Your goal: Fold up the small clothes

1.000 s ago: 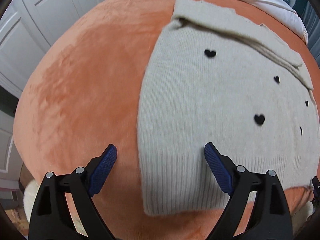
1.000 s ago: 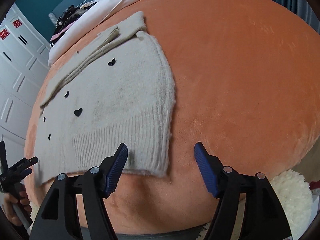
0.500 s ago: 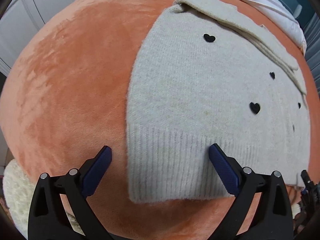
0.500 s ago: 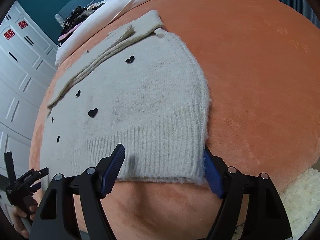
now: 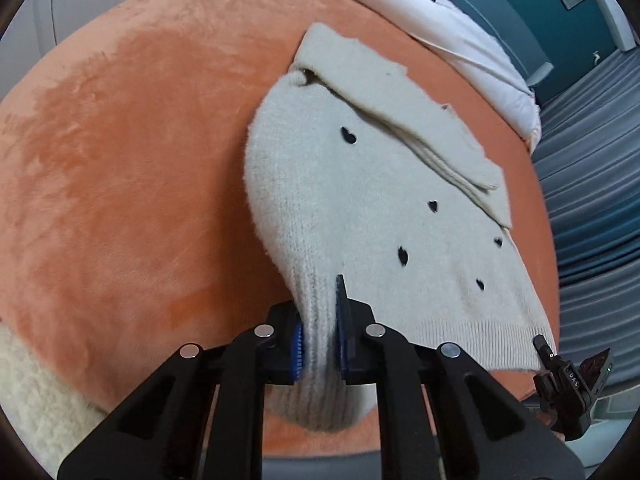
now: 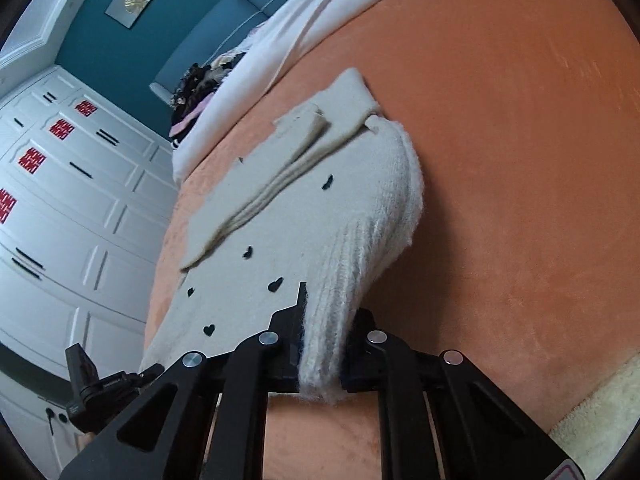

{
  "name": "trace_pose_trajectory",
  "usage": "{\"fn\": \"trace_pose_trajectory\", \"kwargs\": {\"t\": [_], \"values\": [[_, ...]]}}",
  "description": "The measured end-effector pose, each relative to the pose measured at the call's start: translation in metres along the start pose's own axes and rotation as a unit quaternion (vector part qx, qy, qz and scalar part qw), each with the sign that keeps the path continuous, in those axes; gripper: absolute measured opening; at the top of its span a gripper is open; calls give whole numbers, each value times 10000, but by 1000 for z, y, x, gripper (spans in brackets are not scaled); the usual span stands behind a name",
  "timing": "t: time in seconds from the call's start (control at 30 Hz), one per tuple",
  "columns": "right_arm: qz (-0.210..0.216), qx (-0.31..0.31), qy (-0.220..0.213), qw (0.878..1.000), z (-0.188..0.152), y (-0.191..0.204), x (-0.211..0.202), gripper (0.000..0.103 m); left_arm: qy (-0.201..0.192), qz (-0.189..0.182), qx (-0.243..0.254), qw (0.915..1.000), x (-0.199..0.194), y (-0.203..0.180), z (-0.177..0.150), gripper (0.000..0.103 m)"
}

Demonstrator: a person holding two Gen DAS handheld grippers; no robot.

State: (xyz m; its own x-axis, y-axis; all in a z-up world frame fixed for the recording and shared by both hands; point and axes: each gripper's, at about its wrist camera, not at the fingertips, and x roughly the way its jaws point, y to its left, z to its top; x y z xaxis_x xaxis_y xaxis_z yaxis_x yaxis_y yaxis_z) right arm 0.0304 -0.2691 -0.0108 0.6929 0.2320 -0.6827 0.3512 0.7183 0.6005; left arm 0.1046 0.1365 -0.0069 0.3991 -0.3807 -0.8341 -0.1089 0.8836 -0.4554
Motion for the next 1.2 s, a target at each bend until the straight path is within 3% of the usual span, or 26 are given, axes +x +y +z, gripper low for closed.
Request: {"fn": "trace_pose_trajectory", "kwargs": {"t": [0.13, 0.23, 0.4, 0.5, 0.57, 0.67, 0.73, 0.8, 0.83, 0.87, 0.9, 0.93, 0.97, 1.03, 1.07, 1.13, 1.2], "values": [[18, -497, 276, 9984, -12, 7, -41, 10, 181, 16, 234, 9996, -34, 1, -36, 11], [-122, -925, 813, 9923, -35, 1, -69, 10, 494, 129, 486, 9975, -49, 12, -76, 11], [-322, -1263, 2055, 9699, -103, -21, -107, 10, 1301, 214, 499, 9900, -66, 35, -156, 11], [-128, -1367, 2457, 9596, -130, -16, -140, 10, 1534, 163, 446, 9870, -96, 40, -176, 11], [101, -1444, 2297, 9624, -125, -2, -158, 10, 1300, 94, 434, 9905, -121, 35, -158, 11], [626, -1479, 1290, 9785, -70, 27, -175, 10, 528, -186, 574, 9968, -137, 12, -87, 11], [1057, -1411, 564, 9827, -19, 38, -163, 10, -108, -286, 797, 9963, -129, -10, -34, 13], [1309, -1167, 123, 9844, 19, 35, -129, 13, -535, -220, 861, 9946, -107, -25, 9, 17], [1229, -1038, -84, 9869, 34, 33, -107, 18, -738, -200, 854, 9934, -85, -31, 31, 21], [1000, -913, -317, 9903, 46, 28, -85, 36, -921, -125, 808, 9924, -67, -32, 46, 27], [564, -770, -573, 9938, 54, 22, -60, 60, -1072, 82, 732, 9915, -48, -31, 54, 41], [22, -583, -758, 9954, 57, 16, -39, 64, -1071, 362, 593, 9918, -27, -25, 62, 51], [-270, -300, -794, 9960, 57, 9, -23, 64, -953, 457, 452, 9934, -10, -16, 65, 51], [-112, 142, -734, 9971, 50, -5, -9, 64, -742, 528, 215, 9956, 6, 4, 57, 52], [-126, 228, -784, 9966, 44, -9, -9, 64, -725, 485, 139, 9961, 6, 12, 50, 61], [-373, -23, -837, 9958, 33, -10, -8, 65, -758, 472, 20, 9960, 10, 26, 37, 73], [-734, -394, -677, 9942, 30, -8, 2, 67, -746, 578, 122, 9955, 13, 28, 27, 73]]}}
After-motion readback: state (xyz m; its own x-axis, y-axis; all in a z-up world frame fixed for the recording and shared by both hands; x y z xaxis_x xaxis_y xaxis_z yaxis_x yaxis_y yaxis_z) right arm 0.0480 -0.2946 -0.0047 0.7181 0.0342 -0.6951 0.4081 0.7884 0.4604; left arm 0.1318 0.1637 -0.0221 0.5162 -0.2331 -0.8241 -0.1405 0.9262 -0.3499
